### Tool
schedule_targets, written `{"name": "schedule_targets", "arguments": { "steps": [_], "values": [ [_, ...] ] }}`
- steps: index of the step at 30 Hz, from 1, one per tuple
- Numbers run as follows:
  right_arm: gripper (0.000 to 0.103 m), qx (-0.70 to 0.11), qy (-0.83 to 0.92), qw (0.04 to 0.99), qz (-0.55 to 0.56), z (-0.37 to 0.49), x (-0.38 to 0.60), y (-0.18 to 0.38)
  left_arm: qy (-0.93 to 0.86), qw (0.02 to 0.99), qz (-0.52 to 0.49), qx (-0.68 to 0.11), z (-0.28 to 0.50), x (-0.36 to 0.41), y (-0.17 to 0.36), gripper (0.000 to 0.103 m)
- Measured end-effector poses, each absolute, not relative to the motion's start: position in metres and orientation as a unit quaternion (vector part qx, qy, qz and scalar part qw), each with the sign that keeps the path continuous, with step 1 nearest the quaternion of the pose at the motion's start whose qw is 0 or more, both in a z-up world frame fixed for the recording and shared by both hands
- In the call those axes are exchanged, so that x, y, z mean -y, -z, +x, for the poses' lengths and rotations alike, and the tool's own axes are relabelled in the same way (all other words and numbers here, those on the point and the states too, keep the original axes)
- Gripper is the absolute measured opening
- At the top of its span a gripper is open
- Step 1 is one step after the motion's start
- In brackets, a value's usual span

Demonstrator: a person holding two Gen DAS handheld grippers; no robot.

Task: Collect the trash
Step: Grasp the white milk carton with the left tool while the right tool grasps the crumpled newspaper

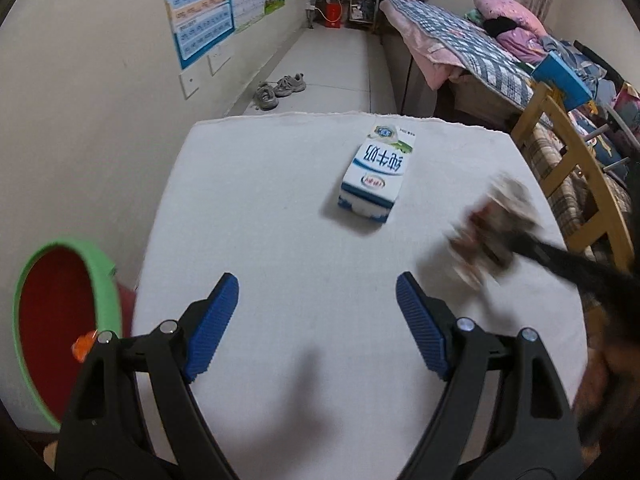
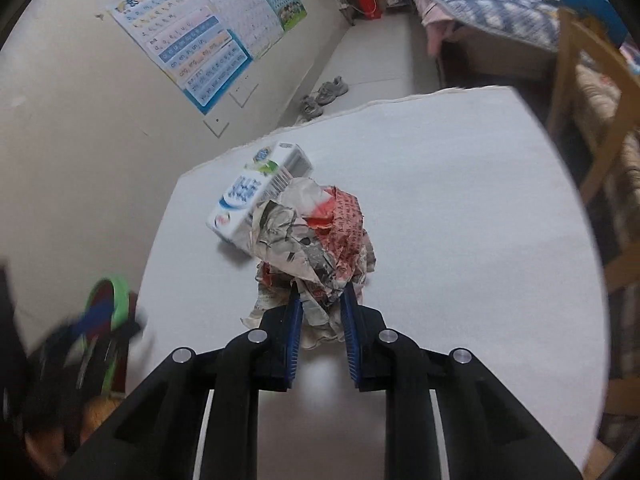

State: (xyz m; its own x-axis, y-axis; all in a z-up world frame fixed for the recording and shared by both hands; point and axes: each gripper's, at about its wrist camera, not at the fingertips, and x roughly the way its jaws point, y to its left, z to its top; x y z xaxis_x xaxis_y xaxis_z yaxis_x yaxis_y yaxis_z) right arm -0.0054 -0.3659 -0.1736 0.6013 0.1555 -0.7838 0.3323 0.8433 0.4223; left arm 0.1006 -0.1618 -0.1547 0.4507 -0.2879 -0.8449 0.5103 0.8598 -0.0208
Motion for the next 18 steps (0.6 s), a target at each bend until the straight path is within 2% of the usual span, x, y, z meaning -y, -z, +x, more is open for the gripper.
{"name": "schedule_targets", "arguments": {
  "steps": [7, 8, 18],
  "values": [
    [0.019, -0.447, 0.057, 0.848, 0.279, -0.075, 0.366, 0.167, 0.257, 0.838, 0.123, -0.466, 0.132, 0.212, 0.167, 0.078],
    [0.019, -0.45, 0.057, 0.846, 0.281, -0.08, 0.364, 0.169, 0.262, 0.837, 0.13, -0.463, 0.135, 0.224, 0.169, 0.081],
    [0.02, -0.475, 0.027, 0.829, 0.295, -0.089, 0.341, 0.191, 0.244, 0.826, 0.185, -0.472, 0.176, 0.283, 0.199, 0.086]
  ]
}}
